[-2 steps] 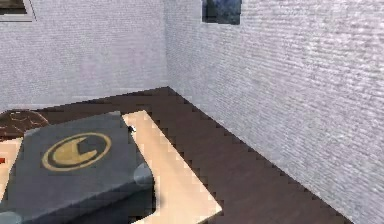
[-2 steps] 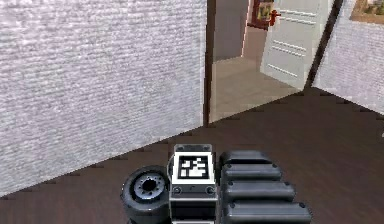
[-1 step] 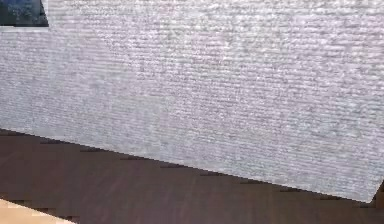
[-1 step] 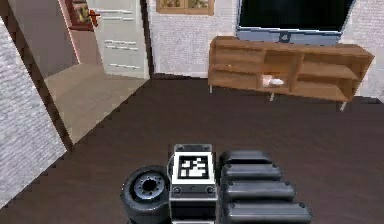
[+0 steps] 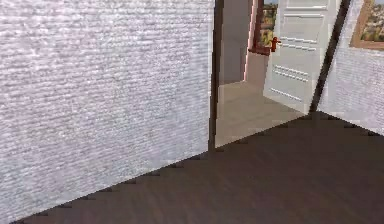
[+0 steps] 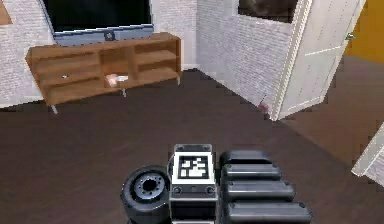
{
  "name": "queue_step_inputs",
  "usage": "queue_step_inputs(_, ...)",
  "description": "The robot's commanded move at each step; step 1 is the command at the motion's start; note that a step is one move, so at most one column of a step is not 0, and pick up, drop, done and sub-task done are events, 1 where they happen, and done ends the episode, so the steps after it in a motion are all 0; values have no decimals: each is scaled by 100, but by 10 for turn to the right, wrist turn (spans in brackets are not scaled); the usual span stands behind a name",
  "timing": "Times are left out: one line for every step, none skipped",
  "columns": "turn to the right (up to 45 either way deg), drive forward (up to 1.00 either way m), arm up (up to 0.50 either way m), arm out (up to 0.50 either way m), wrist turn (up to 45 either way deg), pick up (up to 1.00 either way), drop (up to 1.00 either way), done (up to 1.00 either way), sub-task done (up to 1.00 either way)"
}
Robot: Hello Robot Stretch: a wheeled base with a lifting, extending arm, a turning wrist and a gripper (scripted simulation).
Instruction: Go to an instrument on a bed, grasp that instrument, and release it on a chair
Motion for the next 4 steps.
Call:
queue_step_inputs(450, 0, 0, 0, 0, 0, 0, 0, 0)
queue_step_inputs(240, 0, 0, 0, 0, 0, 0, 0, 0)
queue_step_inputs(450, 0, 0, 0, 0, 0, 0, 0, 0)
queue_step_inputs(30, 0, 0, 0, 0, 0, 0, 0, 0)
